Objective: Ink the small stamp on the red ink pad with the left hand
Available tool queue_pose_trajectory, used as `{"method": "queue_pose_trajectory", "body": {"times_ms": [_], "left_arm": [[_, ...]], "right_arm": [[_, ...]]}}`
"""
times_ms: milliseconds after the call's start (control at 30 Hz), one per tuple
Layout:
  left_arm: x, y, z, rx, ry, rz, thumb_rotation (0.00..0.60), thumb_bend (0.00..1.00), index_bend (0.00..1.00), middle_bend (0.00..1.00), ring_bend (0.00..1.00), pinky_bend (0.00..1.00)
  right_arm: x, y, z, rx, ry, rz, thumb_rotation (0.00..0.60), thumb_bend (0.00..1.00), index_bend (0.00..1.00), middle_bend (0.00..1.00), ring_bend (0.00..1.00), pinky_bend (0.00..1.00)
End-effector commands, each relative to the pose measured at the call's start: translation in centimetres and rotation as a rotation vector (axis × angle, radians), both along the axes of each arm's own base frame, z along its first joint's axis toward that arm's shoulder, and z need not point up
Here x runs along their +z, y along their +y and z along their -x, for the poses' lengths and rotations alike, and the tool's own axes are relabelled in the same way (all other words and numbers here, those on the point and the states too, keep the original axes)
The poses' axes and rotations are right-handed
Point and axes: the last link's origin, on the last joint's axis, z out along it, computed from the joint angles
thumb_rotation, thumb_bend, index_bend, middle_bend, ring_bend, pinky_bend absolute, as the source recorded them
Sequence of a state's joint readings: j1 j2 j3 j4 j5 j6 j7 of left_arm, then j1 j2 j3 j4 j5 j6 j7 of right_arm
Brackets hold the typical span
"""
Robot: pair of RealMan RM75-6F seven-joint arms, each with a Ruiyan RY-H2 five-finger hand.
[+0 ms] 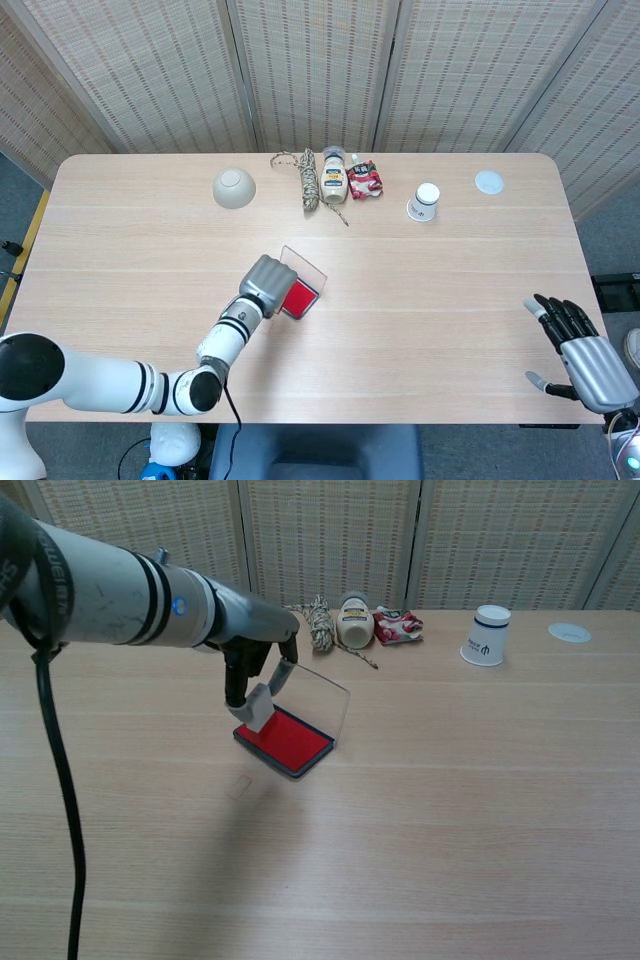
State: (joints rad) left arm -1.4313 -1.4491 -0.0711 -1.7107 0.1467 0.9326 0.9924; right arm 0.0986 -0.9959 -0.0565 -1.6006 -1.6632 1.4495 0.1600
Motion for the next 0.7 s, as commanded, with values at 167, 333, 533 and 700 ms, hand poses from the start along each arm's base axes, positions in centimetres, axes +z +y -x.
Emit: {"method": "queue_pose_trajectory", "body": {"times_ms": [167,333,533,700], "left_arm": [[-1.5,1.2,-1.2,-0.013,0.01,0.035,0.6,0.5,0.83,1.0,0.98,0.9],[-2.4,2.4,-1.2,-0.012,0.015,0.047,0.6,0.5,0.83,1.0,0.98,0.9],[-3.0,3.9,-0.7,0.002,0.018,0.059,0.6,0.5,0.83,1.0,0.98,0.9],[-3.1,4.7,-0.6,0.007,0.017,0.06,0.6,0.5,0.83,1.0,0.98,0.9]], "right_arm": [[0.2,-0.2,0.1,-0.009,-0.001,0.011,0.6,0.19,0.0,0.0,0.0,0.0],[0.2,-0.5,0.4,-0.026,0.003,0.013,0.6,0.19,0.0,0.0,0.0,0.0],[0.1,-1.2,0.9,-0.057,0.008,0.014,0.6,0.19,0.0,0.0,0.0,0.0],[0.0,-1.5,1.0,-0.067,0.012,0.013,0.6,0.19,0.0,0.0,0.0,0.0]]}}
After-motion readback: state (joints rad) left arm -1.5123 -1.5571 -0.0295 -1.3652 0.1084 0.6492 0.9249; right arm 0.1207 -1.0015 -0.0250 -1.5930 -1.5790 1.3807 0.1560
